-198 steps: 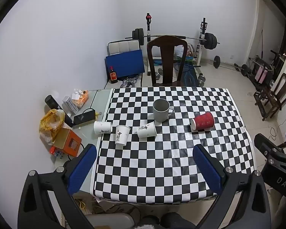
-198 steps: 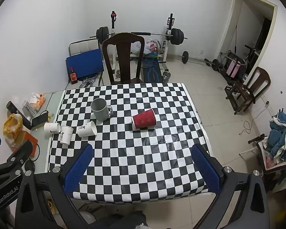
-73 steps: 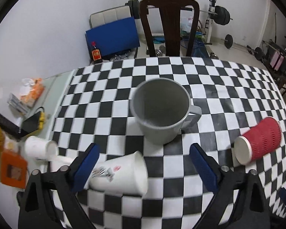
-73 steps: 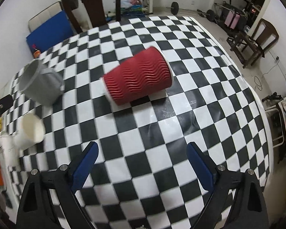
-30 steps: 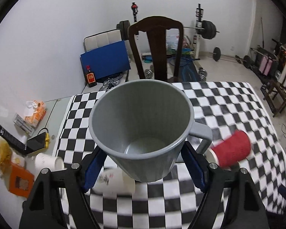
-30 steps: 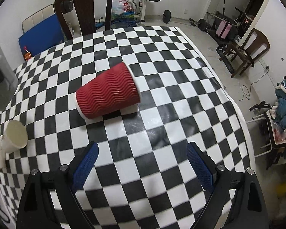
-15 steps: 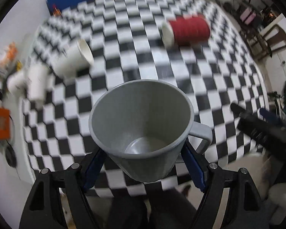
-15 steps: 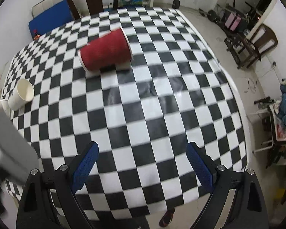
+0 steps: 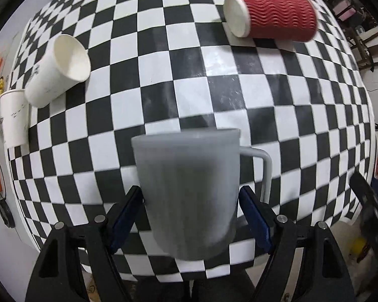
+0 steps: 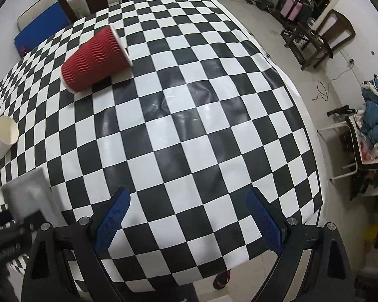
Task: Flip cup upside down
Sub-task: 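Grasp the grey mug with the right tool while the left tool releases it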
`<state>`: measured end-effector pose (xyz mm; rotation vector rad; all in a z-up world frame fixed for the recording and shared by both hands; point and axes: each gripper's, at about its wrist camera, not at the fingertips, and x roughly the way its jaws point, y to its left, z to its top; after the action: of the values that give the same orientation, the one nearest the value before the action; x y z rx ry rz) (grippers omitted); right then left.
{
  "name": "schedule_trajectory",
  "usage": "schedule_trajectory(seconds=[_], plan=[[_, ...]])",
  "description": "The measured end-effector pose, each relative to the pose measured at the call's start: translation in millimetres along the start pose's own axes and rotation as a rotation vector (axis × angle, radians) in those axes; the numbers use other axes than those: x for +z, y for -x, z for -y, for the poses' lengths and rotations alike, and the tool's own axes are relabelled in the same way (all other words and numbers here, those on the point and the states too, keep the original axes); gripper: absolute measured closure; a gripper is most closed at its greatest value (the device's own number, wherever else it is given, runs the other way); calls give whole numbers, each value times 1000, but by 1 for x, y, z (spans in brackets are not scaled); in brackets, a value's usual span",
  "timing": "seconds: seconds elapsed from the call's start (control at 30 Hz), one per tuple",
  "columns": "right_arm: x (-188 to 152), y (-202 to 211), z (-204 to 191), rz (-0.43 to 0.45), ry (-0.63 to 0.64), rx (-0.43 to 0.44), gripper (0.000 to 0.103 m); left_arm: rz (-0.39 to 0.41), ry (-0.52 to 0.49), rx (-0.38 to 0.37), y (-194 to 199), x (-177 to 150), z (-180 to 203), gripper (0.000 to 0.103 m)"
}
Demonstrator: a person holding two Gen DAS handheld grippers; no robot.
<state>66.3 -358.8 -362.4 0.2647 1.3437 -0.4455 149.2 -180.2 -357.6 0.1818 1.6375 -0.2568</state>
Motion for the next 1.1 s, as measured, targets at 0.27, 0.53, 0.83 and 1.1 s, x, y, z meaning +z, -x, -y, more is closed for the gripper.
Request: schedule_trajectory(seconds=[0.27, 0.53, 0.83, 1.1], plan=[[4, 4, 2, 1, -28, -16, 9, -30, 16, -12, 0, 26, -4, 24], [3, 15, -1, 8, -44, -39, 8, 25, 32, -56, 13, 11, -18, 0], [-9, 46, -7, 41, -51, -61, 8, 107, 19, -112, 51, -13, -37, 0], [-20, 99, -33, 126, 103, -72, 6, 276, -21, -3, 89, -66, -67, 0]])
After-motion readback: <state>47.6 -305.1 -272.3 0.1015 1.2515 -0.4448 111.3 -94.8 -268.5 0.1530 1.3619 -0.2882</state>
